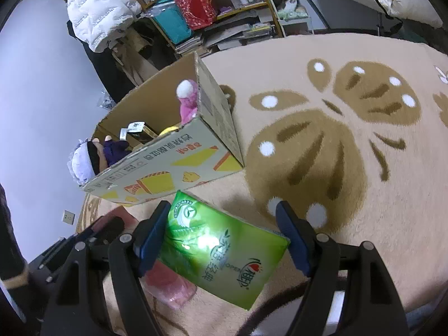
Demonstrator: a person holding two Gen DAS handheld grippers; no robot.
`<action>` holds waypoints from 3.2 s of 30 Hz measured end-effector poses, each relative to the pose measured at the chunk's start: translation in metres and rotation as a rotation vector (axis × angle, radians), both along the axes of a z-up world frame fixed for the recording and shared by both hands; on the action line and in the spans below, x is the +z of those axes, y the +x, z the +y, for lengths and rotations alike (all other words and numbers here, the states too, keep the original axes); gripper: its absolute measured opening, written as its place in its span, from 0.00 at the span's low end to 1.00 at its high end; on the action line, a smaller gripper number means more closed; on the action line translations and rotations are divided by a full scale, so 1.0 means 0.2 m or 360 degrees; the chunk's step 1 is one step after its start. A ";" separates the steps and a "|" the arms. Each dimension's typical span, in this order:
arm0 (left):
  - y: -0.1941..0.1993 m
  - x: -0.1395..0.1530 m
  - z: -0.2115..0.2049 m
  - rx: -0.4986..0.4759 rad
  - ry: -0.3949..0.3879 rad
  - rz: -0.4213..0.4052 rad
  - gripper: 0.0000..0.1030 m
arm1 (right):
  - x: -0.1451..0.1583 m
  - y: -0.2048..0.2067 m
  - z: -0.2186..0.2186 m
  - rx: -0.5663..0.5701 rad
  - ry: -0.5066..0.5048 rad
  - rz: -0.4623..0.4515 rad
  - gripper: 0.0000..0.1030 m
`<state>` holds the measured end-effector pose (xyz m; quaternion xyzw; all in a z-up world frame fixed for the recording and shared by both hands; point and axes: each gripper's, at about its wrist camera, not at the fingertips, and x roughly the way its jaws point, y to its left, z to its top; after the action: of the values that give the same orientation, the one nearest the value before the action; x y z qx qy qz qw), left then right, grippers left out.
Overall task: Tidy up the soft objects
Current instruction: 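Lift pink roll with left tool while right carries green pack over box, then lower pink roll into box with left tool while right drops green pack in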
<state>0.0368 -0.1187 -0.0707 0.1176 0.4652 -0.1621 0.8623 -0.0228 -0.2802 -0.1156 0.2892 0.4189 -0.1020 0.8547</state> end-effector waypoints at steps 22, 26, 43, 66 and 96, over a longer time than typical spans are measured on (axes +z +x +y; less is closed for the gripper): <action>0.01 0.25 0.16 0.0133 -0.0088 -0.0307 0.16 | 0.17 0.04 0.07 0.0147 -0.0104 -0.0227 0.78; -0.01 0.33 0.19 0.0151 -0.0073 -0.0412 0.16 | 0.22 0.04 0.08 0.0161 -0.0118 -0.0272 0.78; -0.01 0.59 0.24 0.0175 -0.0113 -0.0691 0.16 | 0.43 0.10 0.08 0.0205 -0.0200 -0.0444 0.78; 0.41 0.50 0.09 0.0159 -0.0137 -0.0588 0.16 | 0.42 0.43 0.07 0.0314 -0.0236 -0.0501 0.78; 0.58 0.18 0.01 0.0177 -0.0013 -0.0324 0.24 | 0.20 0.61 0.00 0.0376 -0.0160 -0.0338 0.79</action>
<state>0.1521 -0.1169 -0.0347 0.1040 0.3804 -0.1032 0.9131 0.0996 -0.2811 -0.0747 0.2040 0.3518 0.0096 0.9135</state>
